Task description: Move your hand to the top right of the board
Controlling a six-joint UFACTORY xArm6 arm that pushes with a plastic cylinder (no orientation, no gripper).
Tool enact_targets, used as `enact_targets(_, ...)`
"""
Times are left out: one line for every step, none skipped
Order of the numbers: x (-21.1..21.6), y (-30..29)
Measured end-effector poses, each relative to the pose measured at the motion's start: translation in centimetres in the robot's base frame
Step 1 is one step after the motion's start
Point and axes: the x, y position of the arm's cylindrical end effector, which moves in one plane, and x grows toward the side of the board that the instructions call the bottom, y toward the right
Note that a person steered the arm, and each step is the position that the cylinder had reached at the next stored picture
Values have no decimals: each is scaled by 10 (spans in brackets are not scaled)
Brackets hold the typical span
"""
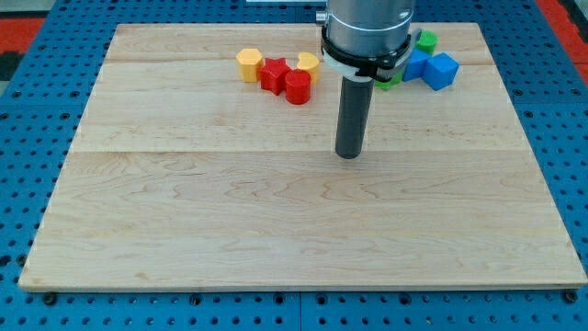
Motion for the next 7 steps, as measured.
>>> enact_targets(0,0)
enact_targets(1,-4)
enact_targets(1,-12)
enact_targets(6,-13)
enact_targets(3,16)
enact_targets(10,84)
enact_targets(-27,172)
